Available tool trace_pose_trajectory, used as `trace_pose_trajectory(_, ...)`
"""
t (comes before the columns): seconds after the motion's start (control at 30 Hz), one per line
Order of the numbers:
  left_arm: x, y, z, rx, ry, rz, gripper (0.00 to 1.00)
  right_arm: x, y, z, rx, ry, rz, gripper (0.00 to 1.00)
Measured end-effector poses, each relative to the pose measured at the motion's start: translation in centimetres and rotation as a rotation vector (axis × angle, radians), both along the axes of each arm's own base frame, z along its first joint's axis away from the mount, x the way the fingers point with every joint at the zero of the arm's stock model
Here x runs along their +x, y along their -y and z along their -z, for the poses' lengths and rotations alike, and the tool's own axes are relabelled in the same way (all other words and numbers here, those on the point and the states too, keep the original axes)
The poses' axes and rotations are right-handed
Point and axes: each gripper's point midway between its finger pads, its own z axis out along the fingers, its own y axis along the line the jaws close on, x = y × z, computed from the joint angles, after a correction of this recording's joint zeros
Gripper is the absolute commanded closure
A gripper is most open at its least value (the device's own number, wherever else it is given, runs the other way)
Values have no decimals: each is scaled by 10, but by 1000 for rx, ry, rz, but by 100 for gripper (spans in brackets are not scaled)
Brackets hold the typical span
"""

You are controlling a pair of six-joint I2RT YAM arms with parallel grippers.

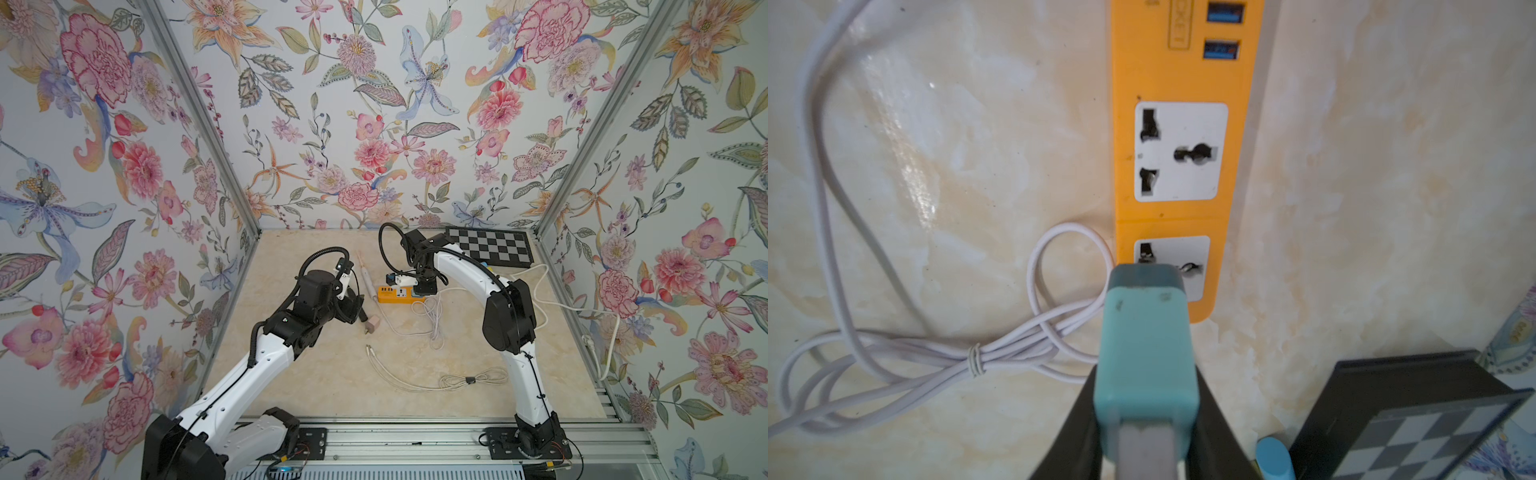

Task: Charge the electric toothbrush
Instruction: Insert the plug into the socket.

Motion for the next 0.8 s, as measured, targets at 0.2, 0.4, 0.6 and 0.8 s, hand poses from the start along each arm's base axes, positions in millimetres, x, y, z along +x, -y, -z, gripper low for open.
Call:
trace_pose_trajectory(0.2,-2,2,2,-7,-8,17,1,3,-3,5,-31,-8,-6,85)
trace_pose_trajectory(0.4,-4,2,6,-6,-14,21,1,4,-5,8,-45,-25,-10,86)
trace_pose_trajectory(0.6,-8,2,0,-23,-1,33,1,5,-7,17,-53,-42,-31,85)
trace_pose_trajectory(0.8,-7,2,-1,-28,4,35,1,4,-8,18,-55,-43,-37,81)
